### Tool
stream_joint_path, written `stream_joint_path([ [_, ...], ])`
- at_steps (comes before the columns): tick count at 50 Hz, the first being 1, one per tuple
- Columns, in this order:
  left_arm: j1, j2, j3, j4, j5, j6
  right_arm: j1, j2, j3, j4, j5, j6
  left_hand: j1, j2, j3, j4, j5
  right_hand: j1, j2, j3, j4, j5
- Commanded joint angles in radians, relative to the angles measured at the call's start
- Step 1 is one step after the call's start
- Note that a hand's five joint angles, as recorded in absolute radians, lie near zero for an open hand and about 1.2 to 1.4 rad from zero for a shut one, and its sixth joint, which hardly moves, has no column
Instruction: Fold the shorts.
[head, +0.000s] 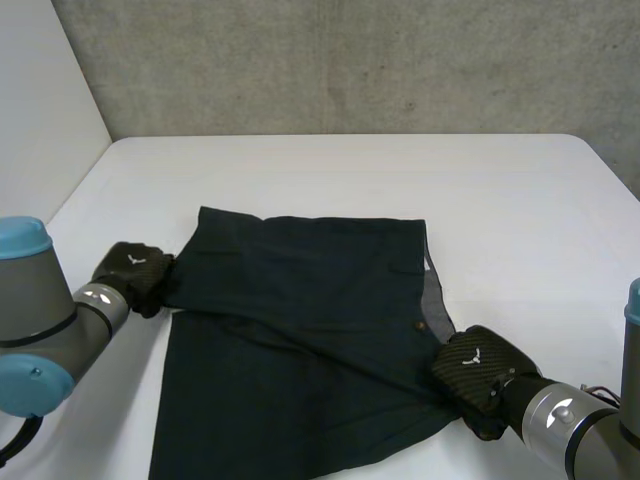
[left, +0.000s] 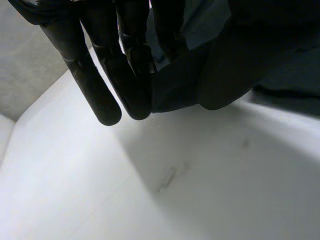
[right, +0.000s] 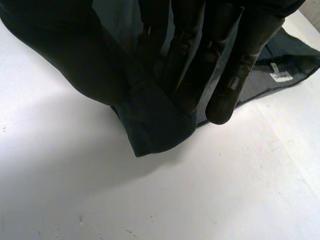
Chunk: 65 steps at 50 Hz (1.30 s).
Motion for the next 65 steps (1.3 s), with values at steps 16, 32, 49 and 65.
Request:
stream_joint_path([
  [16, -0.009, 0.419, -0.155, -0.021, -0.042, -0.134, 0.0, 0.001, -0.012, -0.014, -0.029, 0.112, -0.601, -0.667, -0.657, -0.671, -0.613, 0.408, 0.22, 0.194, 0.201, 0.233],
  [32, -0.147, 0.665, -0.349, -0.426, 0.002, -0.332, -0.082, 0.054, -0.098, -0.169, -0.066, 0.551, -0.624, -0.69, -0.681, -0.695, -0.637, 0.408, 0.22, 0.194, 0.201, 0.233],
  [49, -0.293, 0.512, -0.384, -0.419, -0.001, -0.508, -0.075, 0.079, -0.074, -0.203, -0.055, 0.561, -0.73, -0.796, -0.786, -0.8, -0.742, 0.408, 0.22, 0.194, 0.201, 0.233],
  [65, -0.425, 0.457, -0.335, -0.295, -0.007, -0.616, -0.072, 0.082, -0.067, -0.22, -0.053, 0.56, -0.742, -0.808, -0.798, -0.812, -0.754, 0.408, 0.22, 0.194, 0.201, 0.233],
])
